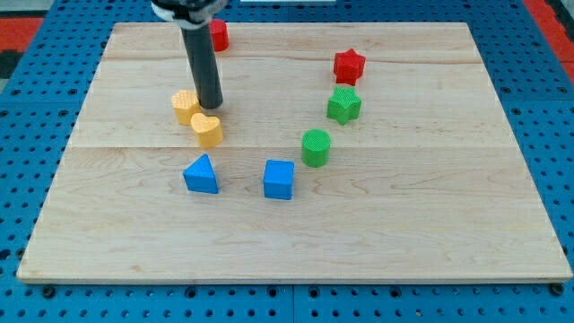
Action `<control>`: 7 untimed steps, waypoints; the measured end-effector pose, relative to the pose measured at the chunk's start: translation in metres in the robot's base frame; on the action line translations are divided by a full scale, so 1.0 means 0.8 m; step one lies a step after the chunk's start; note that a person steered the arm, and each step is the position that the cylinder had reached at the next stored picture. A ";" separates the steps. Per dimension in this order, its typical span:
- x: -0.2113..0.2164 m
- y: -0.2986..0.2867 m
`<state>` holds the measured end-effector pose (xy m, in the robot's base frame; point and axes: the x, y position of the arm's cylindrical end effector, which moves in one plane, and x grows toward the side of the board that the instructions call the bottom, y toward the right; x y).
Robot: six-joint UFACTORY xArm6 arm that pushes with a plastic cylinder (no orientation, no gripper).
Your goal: Move the yellow blocks into the blue blocks
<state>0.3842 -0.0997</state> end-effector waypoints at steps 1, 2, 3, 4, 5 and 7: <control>0.023 0.034; 0.066 0.033; 0.024 0.051; 0.021 0.001; 0.056 -0.045; 0.056 -0.082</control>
<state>0.4291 -0.1652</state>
